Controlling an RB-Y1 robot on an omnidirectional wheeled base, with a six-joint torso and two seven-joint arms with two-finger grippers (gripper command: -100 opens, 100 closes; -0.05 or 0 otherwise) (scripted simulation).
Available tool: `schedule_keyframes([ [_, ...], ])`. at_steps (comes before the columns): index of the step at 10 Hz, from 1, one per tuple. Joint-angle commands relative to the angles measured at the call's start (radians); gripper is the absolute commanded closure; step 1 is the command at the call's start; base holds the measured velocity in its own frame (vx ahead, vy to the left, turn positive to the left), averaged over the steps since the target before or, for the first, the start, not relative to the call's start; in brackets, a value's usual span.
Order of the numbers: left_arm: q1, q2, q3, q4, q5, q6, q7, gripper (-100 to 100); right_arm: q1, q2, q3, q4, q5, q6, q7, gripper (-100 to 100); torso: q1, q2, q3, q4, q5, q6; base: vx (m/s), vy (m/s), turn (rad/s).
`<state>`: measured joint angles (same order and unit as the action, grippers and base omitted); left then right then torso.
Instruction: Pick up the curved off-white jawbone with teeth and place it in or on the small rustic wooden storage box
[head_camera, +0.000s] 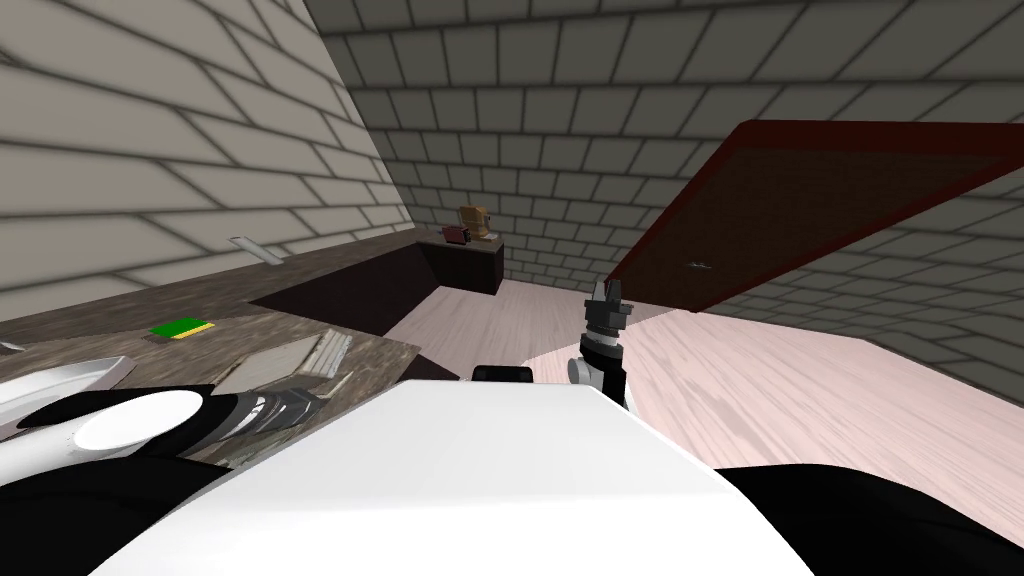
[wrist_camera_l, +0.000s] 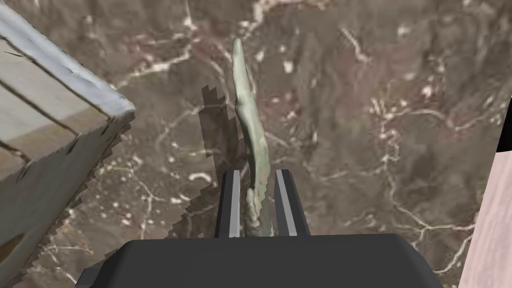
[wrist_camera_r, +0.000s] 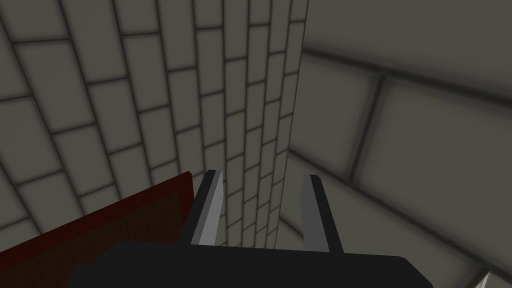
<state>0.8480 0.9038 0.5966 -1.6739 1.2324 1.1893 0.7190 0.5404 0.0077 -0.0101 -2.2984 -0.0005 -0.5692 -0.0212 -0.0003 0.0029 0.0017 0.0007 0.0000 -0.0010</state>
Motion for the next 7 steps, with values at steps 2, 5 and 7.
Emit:
schedule_keyframes([
  [2, 0.0, 0.0, 0.0, 0.0, 0.0, 0.0, 0.0, 100, 0.0, 0.0, 0.0, 0.0, 0.0, 0.0, 0.0, 0, 0.0, 0.0, 0.0, 0.0, 0.0, 0.0, 0.0, 0.0, 0.0],
  [5, 0.021, 0.011, 0.017, -0.025, 0.022, 0.006, -0.026, 100, 0.0, 0.0, 0.0, 0.0, 0.0, 0.0, 0.0, 0, 0.0, -0.003, -0.001, -0.001, 0.0, -0.002, 0.059, -0.002, 0.156],
  [7, 0.047, 0.03, 0.04, -0.061, 0.054, 0.02, -0.059, 100, 0.0, 0.0, 0.0, 0.0, 0.0, 0.0, 0.0, 0, -0.001, -0.007, -0.004, -0.001, -0.001, -0.001, 0.133, -0.013, 0.286],
])
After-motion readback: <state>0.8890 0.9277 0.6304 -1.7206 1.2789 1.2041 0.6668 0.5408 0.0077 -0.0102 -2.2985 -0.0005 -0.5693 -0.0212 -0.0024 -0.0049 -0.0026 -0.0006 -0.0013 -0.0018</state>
